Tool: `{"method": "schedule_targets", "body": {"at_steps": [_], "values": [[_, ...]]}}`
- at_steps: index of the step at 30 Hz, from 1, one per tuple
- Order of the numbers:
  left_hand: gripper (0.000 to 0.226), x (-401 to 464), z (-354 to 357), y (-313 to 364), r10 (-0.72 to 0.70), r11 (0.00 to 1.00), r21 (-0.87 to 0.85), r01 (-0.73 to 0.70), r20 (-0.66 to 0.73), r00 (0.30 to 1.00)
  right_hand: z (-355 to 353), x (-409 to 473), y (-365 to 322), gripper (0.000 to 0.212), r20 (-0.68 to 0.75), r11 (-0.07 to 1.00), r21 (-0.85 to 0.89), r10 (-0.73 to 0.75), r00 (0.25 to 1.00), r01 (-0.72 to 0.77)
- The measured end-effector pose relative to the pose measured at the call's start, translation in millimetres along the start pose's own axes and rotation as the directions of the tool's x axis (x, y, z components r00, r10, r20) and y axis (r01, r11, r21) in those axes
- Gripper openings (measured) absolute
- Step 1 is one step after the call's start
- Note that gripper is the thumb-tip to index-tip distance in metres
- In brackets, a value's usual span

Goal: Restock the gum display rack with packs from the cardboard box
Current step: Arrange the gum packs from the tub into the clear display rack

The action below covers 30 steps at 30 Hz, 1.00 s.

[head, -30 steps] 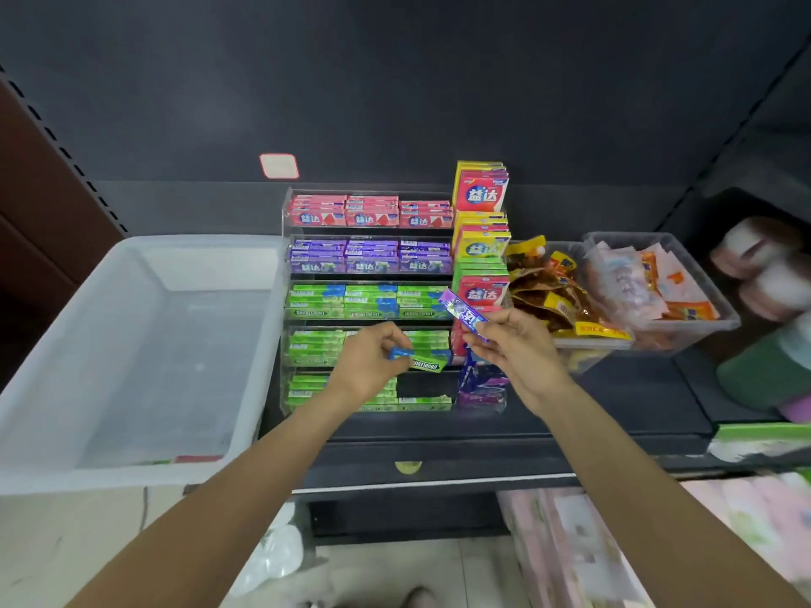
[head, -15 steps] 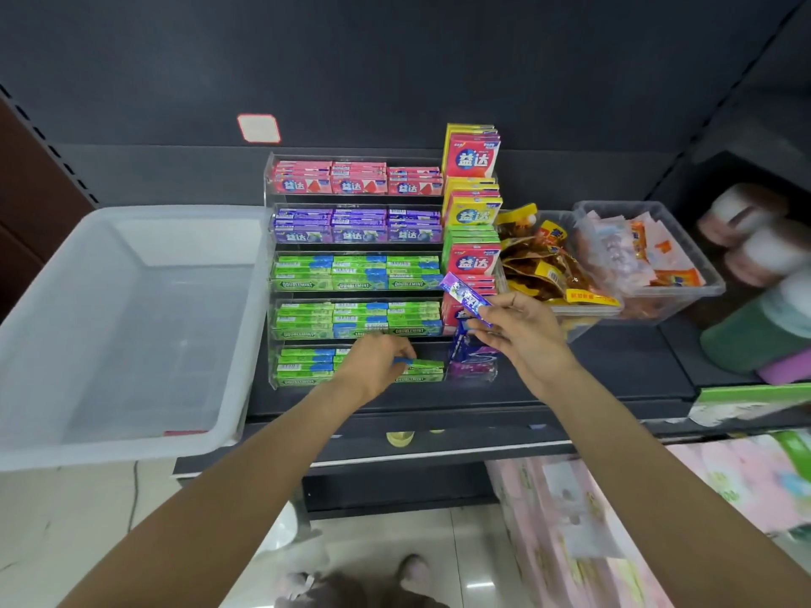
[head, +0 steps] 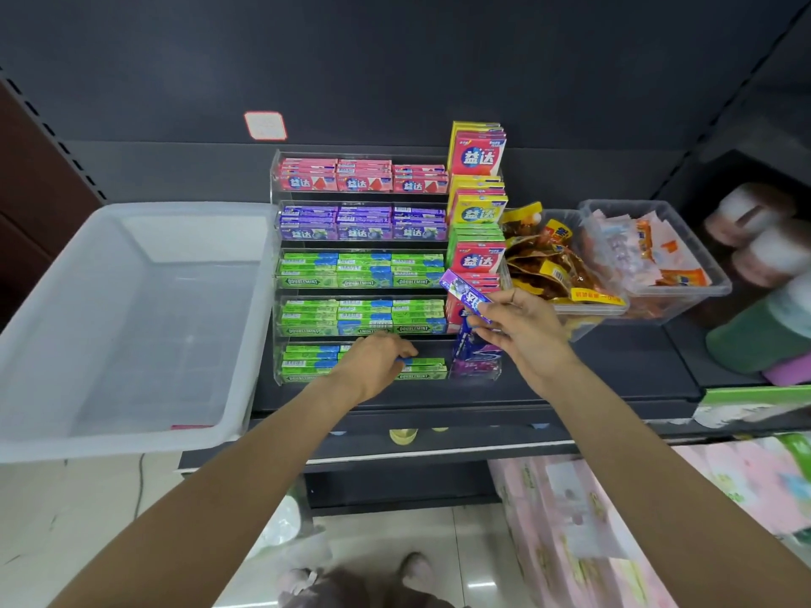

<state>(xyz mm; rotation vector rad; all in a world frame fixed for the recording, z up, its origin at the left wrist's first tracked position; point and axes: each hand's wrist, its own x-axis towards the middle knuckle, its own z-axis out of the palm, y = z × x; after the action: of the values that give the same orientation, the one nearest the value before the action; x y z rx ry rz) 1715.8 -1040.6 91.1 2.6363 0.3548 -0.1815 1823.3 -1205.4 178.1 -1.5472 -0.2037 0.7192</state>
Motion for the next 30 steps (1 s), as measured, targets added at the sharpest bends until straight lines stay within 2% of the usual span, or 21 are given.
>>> {"method": "schedule_targets", "body": {"at_steps": [7, 10, 12, 15, 18, 22, 23, 26, 28, 30], "values": [[0.036, -2, -13, 1, -0.013, 0.990, -0.140, 0.013, 0.003, 1.000, 5, 5, -8, 0.005, 0.021, 0.999, -0.021, -0.031, 0.999, 0.031], [0.028, -3, -28, 11, -0.005, 0.958, -0.286, -0.032, -0.128, 0.992, 8, 10, -15, 0.004, 0.023, 0.997, -0.023, -0.078, 0.997, 0.079], [0.023, 0, -48, 25, -0.046, 0.889, -0.451, -0.075, -0.250, 0.967, 12, 15, -19, 0.006, 0.020, 0.993, -0.033, -0.111, 0.994, 0.112], [0.018, 13, -81, 43, -0.119, 0.744, -0.658, -0.116, -0.300, 0.946, 23, 24, -28, 0.008, 0.013, 0.983, -0.067, -0.172, 0.985, 0.172], [0.012, 26, -101, 54, -0.162, 0.696, -0.703, -0.146, -0.351, 0.922, 36, 36, -41, 0.005, -0.018, 0.954, -0.148, -0.267, 0.964, 0.262], [0.011, 42, -116, 58, -0.280, 0.535, -0.829, -0.166, -0.359, 0.890, 43, 54, -55, 0.009, 0.040, 0.905, -0.252, -0.344, 0.938, 0.343], [0.010, 46, -119, 55, -0.297, 0.540, -0.826, -0.162, -0.367, 0.881, 43, 60, -58, 0.012, 0.069, 0.884, -0.309, -0.346, 0.936, 0.350], [0.008, 55, -128, 39, -0.328, 0.700, -0.704, -0.115, -0.461, 0.824, 46, 74, -61, 0.028, 0.180, 0.746, -0.538, -0.354, 0.918, 0.393], [0.007, 58, -135, 24, -0.349, 0.775, -0.630, -0.060, -0.505, 0.789, 52, 82, -61, 0.040, 0.274, 0.571, -0.691, -0.361, 0.892, 0.443], [0.006, 61, -141, 11, -0.360, 0.817, -0.576, -0.022, -0.540, 0.761, 61, 89, -60, 0.047, 0.352, 0.411, -0.771, -0.361, 0.864, 0.486]]}}
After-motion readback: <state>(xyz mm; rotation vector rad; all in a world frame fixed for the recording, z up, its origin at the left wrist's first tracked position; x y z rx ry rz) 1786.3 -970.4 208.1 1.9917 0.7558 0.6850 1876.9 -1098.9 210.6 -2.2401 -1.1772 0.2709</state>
